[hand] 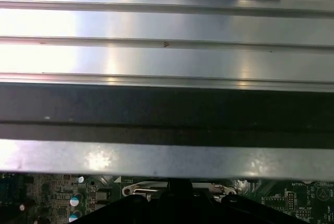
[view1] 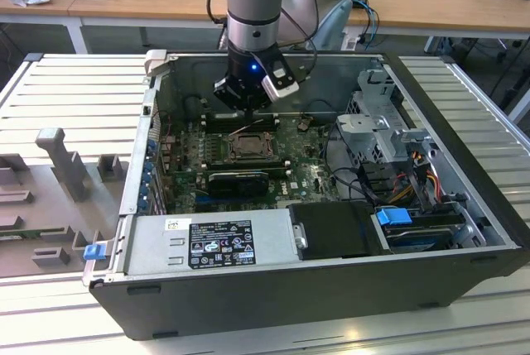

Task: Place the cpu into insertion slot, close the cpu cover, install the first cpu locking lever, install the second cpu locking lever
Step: 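Install the first cpu locking lever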

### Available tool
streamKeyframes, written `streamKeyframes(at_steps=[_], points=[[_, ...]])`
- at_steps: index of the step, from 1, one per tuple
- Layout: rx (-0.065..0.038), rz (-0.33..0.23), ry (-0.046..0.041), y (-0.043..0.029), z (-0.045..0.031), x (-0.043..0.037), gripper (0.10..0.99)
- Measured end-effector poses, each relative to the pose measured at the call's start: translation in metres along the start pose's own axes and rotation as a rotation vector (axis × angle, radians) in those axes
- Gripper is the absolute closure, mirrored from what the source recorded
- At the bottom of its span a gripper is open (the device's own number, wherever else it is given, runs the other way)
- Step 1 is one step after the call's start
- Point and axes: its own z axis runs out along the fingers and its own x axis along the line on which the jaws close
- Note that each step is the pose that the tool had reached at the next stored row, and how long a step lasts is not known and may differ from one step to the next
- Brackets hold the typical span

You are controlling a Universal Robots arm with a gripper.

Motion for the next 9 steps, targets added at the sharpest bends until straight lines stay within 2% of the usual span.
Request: streamKeyframes(at_steps=[2,5,9], points=[[0.000,-0.001,0.0002,0.0009,0.0036,-0.0019,0.980],[-0.001,-0.001,0.0000,0.0010,0.0045,-0.0032,0.980],[-0.017,-0.001,-0.0039,0.0001,0.0048,-0.0037,0.980]])
